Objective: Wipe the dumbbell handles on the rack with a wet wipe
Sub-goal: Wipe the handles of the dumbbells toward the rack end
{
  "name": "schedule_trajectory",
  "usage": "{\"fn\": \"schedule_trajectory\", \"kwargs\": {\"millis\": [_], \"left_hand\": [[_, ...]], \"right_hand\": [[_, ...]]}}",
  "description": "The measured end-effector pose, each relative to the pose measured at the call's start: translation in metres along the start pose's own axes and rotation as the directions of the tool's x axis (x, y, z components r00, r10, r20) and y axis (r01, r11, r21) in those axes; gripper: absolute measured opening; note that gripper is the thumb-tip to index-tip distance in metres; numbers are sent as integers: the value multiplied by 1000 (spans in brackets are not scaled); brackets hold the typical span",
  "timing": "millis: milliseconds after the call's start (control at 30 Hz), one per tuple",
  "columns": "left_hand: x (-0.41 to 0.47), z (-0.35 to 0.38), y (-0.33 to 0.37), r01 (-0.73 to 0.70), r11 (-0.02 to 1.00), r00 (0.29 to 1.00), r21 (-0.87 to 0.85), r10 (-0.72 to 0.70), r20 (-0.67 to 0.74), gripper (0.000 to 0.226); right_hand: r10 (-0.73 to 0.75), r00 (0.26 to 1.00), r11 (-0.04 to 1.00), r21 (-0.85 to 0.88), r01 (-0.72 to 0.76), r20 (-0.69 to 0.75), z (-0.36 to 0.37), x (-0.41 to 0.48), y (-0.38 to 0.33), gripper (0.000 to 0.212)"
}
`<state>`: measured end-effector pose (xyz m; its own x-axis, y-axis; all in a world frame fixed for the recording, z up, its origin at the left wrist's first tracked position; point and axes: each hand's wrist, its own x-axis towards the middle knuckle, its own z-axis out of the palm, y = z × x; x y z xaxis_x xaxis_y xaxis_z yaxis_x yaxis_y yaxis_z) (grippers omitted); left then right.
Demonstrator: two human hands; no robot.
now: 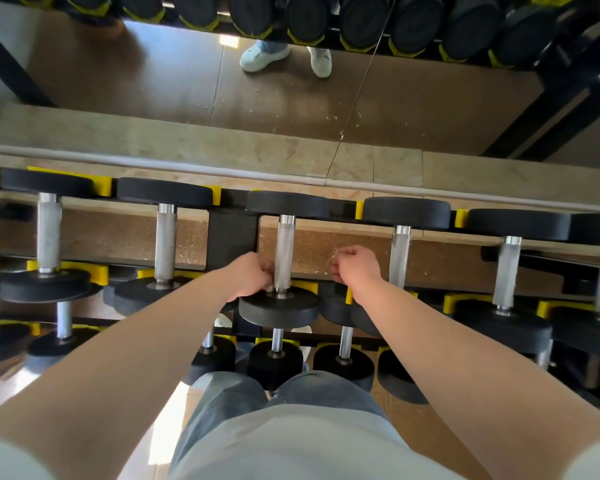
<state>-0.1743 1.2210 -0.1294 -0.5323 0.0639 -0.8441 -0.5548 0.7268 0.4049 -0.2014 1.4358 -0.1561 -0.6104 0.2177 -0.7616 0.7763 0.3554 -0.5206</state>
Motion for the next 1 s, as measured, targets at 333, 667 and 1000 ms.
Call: {"fn": "schedule_trajectory", "kwargs": {"millis": [333,667,1000], "left_hand": [[5,-24,27,-98,574,995,-813,51,-84,35],[17,-23,20,33,663,999,-748,9,52,39],[4,-10,8,70,958,980,-280,-14,197,38]], "right_hand": [[-70,990,973,-210,95,124,2,-7,-7,58],[-158,985,936,-307,172,70,3,-4,-14,11],[-163,975,878,-428,214,154,-2,-2,-14,22]]}}
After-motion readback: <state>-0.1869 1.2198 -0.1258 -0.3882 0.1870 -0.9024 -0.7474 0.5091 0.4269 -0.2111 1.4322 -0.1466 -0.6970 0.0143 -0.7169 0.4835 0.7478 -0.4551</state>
